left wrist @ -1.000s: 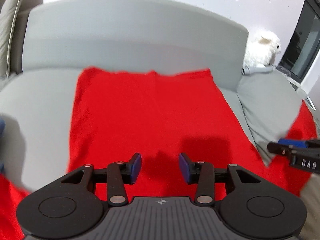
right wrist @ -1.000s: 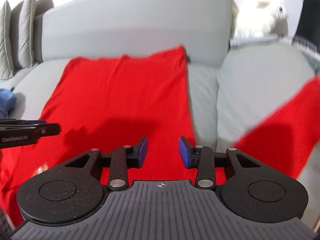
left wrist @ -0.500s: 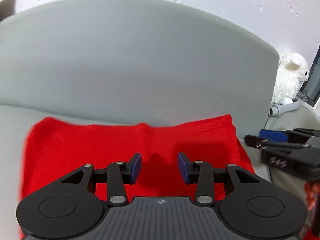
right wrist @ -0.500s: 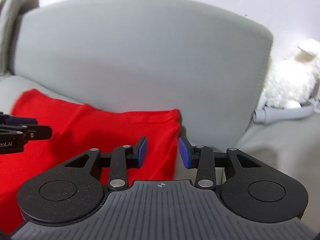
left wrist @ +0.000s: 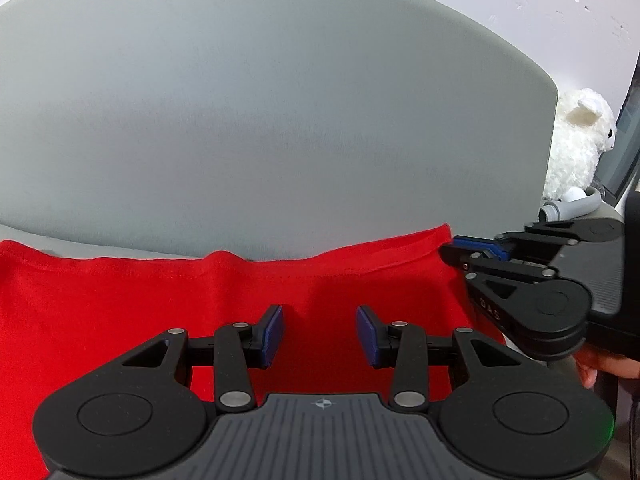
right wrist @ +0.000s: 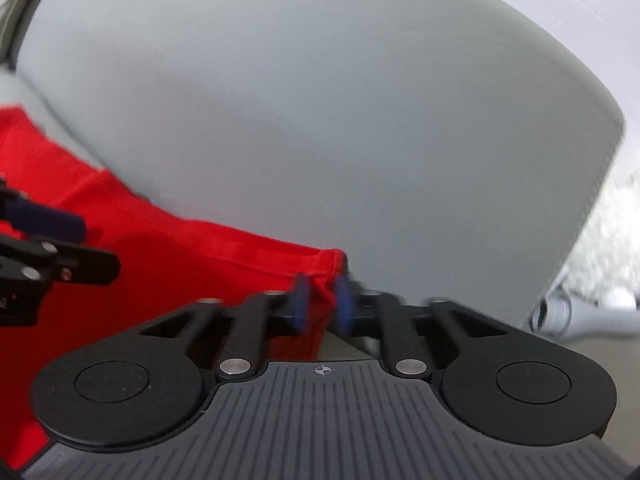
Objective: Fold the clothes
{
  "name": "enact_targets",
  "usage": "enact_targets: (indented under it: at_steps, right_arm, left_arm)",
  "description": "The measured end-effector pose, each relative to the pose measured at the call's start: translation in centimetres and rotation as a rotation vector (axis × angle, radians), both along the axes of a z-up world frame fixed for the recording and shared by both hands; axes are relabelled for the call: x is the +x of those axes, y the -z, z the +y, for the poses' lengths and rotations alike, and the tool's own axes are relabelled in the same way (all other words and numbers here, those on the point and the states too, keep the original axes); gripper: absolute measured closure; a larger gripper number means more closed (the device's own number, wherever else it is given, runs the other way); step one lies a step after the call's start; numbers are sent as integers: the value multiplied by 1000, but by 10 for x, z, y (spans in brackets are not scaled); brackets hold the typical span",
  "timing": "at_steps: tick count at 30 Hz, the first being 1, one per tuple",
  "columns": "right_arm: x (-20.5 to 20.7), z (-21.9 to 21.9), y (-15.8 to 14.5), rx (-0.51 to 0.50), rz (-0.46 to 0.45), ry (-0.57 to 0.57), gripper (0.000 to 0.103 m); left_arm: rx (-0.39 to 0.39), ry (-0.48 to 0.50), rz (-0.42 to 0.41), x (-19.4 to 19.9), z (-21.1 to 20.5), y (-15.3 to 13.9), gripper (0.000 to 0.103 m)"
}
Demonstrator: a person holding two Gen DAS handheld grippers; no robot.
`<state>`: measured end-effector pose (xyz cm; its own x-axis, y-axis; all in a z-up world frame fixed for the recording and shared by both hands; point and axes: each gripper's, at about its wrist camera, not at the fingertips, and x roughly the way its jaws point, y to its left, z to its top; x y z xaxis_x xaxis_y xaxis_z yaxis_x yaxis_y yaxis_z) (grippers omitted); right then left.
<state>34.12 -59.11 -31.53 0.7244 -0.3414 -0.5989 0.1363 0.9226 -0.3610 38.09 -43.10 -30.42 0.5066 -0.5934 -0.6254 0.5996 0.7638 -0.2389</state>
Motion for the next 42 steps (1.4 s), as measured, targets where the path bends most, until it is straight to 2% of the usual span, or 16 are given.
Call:
enact_targets:
  at_steps: [4, 6, 8, 9, 10, 11, 14, 17, 20, 24, 27, 30, 34, 37, 38, 42]
  right_arm:
    - [9, -1, -8, 6, -57, 72, 102]
    - [15, -4, -7, 30, -49, 110, 101]
    - [18, 2, -4, -9, -28, 114, 97]
    - [18, 3, -5, -12, -16, 120, 91]
    - [16, 3, -7, 1, 0, 133, 73]
    - [13, 3, -11, 22, 4, 146, 59]
    - [-5, -1, -33, 124, -43, 185, 52]
    - [-37, 5, -58, 214, -48, 202, 45]
    - [-78, 17, -81, 278, -40, 197, 42]
    - [-130, 43, -103, 307, -19, 177, 41]
    - [-171, 60, -106, 310, 16, 180, 41]
    - [-218, 80, -106, 388, 38, 212, 41]
    - [-265, 114, -90, 481, 101, 233, 41]
    - [-300, 148, -68, 514, 211, 198, 42]
    - [-309, 154, -62, 519, 233, 194, 43]
    - [-327, 165, -52, 558, 268, 222, 50]
  left_arm:
    - [10, -16, -24, 8, -3, 0, 64]
    - [20, -37, -23, 10, -3, -2, 64]
    - [23, -46, -28, 8, -1, -6, 64]
    - [24, -49, -32, 7, 1, -10, 64]
    - [25, -51, -36, 5, 3, -13, 64]
    - [26, -53, -37, 4, 6, -19, 64]
    - [24, -60, -34, -6, 17, -34, 64]
    - [16, -71, -24, -25, 34, -55, 63]
    - [31, -61, -24, -50, 47, -75, 61]
    - [56, -55, -1, -99, 71, -95, 60]
    - [86, -57, 26, -130, 89, -99, 59]
    - [124, -53, 65, -169, 111, -94, 58]
    - [184, -53, 110, -219, 141, -80, 58]
    - [194, -87, 138, -240, 154, -73, 58]
    - [204, -115, 129, -252, 162, -71, 58]
    - [254, -122, 49, -282, 177, -64, 59]
